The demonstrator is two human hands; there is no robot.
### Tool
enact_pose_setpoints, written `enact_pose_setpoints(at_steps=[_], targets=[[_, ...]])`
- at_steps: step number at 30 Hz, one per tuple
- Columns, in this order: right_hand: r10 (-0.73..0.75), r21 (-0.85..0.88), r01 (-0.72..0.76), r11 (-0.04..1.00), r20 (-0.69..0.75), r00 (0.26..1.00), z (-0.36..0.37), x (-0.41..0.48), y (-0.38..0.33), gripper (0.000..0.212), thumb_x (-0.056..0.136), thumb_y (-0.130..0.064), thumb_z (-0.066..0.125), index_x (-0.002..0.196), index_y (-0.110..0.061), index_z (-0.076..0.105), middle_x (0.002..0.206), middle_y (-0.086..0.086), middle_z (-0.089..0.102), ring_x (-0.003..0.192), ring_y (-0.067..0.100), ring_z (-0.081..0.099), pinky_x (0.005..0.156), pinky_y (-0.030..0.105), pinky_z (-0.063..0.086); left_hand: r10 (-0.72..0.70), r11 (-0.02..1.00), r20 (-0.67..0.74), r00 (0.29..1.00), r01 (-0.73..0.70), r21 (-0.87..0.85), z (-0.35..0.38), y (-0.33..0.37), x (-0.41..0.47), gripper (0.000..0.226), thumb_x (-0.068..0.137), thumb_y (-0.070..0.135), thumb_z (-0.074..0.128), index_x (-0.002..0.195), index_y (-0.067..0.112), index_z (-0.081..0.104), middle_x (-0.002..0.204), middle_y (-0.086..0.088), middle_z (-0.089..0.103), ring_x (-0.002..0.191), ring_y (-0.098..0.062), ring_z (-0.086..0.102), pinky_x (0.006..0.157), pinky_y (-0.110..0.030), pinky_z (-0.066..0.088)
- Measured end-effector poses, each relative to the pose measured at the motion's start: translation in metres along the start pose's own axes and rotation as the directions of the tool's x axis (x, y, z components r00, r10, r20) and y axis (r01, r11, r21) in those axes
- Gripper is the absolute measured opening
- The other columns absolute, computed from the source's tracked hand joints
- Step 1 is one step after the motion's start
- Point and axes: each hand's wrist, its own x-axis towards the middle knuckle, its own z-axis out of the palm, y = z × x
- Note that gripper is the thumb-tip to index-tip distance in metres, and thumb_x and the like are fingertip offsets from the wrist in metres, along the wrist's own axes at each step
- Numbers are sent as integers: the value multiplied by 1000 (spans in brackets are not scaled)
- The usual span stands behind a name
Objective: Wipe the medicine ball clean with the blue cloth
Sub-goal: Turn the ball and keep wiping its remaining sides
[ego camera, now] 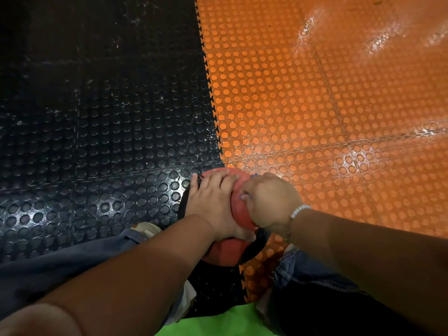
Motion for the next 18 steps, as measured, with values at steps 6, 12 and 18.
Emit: enact_pose_setpoints(at_steps=[6,12,18], targets=[[310,274,-295,915,-10,951,13,23,30,23,95,-23,44,101,-17,66,100,7,67,77,18,50,65,21,33,2,1000,-20,1000,-2,8,1,0,-1,133,38,84,68,147,33,12,152,10,11,143,-16,10,117,-50,-7],[169,229,-170,959,23,985,18,1,24,36,93,-39,49,124,-23,59,119,4,59,106,23,56,83,28,43,15,999,20,1000,-15,32,2,-4,-7,134,42,83,68,149,33,5,154,10,5,145,-15,1,115,-50,-14],[43,209,-34,977,-38,998,14,-8,0,31,93,-33,48,116,-20,65,114,6,58,105,25,56,84,28,44,-2,1000,13,1000,2,-10,1,-1,-4,135,39,80,72,148,32,9,153,10,8,144,-15,3,116,-50,-10]])
